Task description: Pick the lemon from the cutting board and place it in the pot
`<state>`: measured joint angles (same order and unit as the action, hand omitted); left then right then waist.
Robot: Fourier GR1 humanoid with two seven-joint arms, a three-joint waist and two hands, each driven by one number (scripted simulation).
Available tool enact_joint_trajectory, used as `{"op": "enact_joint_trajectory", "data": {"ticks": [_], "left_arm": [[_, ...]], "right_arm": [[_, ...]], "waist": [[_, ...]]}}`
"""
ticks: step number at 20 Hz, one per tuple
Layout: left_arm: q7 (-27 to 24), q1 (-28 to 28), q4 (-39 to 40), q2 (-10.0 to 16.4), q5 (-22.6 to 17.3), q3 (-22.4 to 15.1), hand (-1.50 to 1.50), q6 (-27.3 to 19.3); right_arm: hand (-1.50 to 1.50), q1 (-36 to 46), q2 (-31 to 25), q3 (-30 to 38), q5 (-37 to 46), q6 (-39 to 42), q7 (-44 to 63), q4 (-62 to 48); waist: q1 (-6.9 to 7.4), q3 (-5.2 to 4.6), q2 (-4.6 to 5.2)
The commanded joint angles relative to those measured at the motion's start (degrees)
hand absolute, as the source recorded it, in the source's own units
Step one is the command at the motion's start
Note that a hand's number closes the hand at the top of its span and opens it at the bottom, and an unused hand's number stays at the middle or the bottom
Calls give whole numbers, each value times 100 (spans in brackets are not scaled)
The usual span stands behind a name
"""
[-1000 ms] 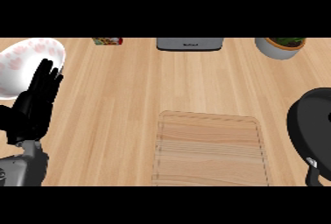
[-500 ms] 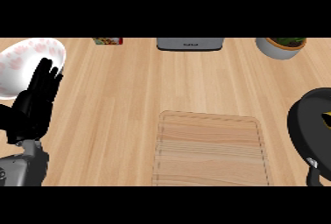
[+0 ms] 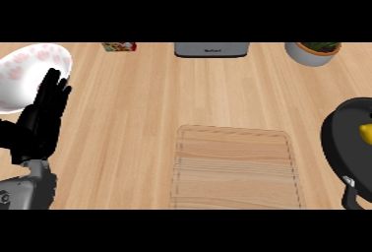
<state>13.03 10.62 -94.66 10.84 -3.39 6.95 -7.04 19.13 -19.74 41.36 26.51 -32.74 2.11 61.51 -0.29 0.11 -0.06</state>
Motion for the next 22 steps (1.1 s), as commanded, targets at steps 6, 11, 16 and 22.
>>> {"op": "enact_joint_trajectory", "data": {"ticks": [6,11,16,22], "left_arm": [[289,248,13,1,64,3,0,-78],[231,161,79,114,-106,187,0,136],[290,26,-133,230,-224,325,0,307],[-21,127,216,142,-185,331,0,359]], "right_arm": [[-150,-1496,326,703,-1727,848,-909,1509],[-150,-2376,563,790,-1999,1183,-219,2763],[-150,-2897,644,1042,-2529,1711,-839,2571],[-150,-3429,653,1399,-3016,2304,-937,2776]], "waist": [[-62,-10,-12],[-30,-14,-6],[2,-11,0],[-3,-11,3]]}}
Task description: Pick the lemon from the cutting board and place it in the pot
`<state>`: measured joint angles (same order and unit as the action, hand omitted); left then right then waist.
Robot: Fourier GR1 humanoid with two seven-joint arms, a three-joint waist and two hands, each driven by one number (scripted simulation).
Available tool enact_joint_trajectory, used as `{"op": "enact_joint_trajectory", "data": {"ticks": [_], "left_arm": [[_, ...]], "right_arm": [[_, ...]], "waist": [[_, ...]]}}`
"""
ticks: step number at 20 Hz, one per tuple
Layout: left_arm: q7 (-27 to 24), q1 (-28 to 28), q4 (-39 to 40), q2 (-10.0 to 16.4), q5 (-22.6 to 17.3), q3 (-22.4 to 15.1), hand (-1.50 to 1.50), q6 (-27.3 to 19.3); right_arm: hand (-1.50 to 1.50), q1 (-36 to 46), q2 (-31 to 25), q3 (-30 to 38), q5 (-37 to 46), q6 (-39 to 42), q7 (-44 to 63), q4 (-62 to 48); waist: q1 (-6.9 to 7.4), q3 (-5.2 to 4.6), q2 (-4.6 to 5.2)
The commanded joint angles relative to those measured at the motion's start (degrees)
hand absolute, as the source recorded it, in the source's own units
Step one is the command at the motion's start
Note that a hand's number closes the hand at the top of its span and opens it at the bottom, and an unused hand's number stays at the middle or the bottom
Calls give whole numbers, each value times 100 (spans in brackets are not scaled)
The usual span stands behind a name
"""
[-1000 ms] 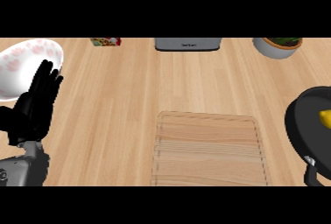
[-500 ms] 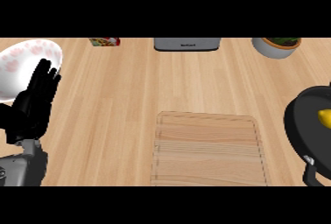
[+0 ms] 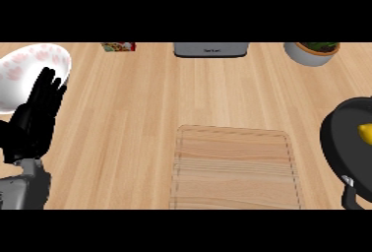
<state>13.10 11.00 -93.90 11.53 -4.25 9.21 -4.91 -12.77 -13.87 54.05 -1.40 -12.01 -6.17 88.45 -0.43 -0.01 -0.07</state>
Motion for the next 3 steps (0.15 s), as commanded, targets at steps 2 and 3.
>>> {"op": "enact_joint_trajectory", "data": {"ticks": [2,3], "left_arm": [[288,152,-75,155,2,64,0,70],[379,65,-381,52,31,-5,0,-18]], "right_arm": [[-150,-495,-13,290,-421,540,-49,122],[-150,-319,44,177,-290,288,244,380]], "waist": [[2,1,0],[21,1,1]]}}
